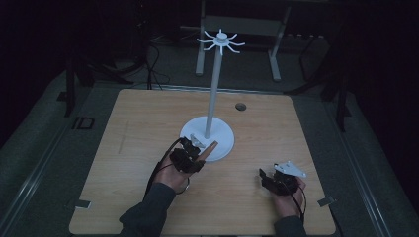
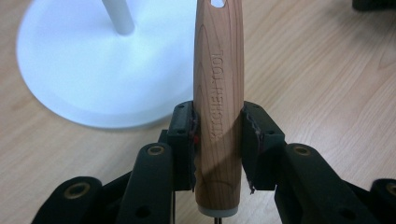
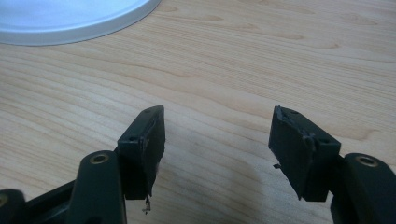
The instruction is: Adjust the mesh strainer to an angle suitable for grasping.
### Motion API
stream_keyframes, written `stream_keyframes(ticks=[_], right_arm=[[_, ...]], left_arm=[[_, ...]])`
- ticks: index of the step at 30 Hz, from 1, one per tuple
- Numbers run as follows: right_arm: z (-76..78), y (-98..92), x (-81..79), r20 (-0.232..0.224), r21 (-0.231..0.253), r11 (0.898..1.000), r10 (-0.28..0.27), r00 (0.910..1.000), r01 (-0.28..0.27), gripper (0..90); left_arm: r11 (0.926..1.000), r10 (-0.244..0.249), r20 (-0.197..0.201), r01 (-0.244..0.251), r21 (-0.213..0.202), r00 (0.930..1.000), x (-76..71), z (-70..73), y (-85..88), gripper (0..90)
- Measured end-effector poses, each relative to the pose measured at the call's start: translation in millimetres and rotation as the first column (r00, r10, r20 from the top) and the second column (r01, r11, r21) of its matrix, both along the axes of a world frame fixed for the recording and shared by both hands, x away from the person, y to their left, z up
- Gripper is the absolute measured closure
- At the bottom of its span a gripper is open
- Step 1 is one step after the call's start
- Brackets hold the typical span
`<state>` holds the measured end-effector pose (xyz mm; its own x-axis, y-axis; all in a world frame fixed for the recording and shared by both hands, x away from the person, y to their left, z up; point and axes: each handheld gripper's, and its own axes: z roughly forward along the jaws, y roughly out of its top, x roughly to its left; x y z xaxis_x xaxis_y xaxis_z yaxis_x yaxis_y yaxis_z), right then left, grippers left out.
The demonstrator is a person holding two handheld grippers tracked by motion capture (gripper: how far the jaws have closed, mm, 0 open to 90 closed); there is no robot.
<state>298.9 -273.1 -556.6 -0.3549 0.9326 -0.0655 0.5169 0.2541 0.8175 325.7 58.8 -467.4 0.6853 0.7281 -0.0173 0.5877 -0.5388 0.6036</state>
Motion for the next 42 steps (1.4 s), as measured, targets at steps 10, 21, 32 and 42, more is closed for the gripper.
stream_keyframes(ticks=[10, 21, 32, 42], right_arm=[[0.0, -0.4, 0.2, 0.002, 0.001, 1.0, -0.001, 1.0, 0.001, 35.8], [0.1, -0.6, 0.2, 0.001, 0.005, 1.0, -0.007, 1.0, 0.007, 35.6], [0.2, -0.6, 0.1, 0.001, 0.009, 1.0, -0.011, 0.9999, 0.011, 35.2], [0.2, -0.8, 0.3, 0.003, 0.009, 1.0, -0.012, 0.9999, 0.012, 34.9]], left_arm=[[0.9986, 0.023, 0.088, -0.018, -0.05, 0.9959, -3.0, 11.1, 6.6, 67.9], [0.991, 0.089, 0.141, -0.073, -0.112, 0.986, -2.6, 24.3, 17.8, 67.9], [0.9816, 0.128, 0.205, -0.094, -0.166, 0.9704, -3.7, 38.2, 23.7, 67.9], [0.9719, 0.164, 0.255, -0.111, -0.207, 0.953, -4.9, 50.5, 25.2, 67.9]])
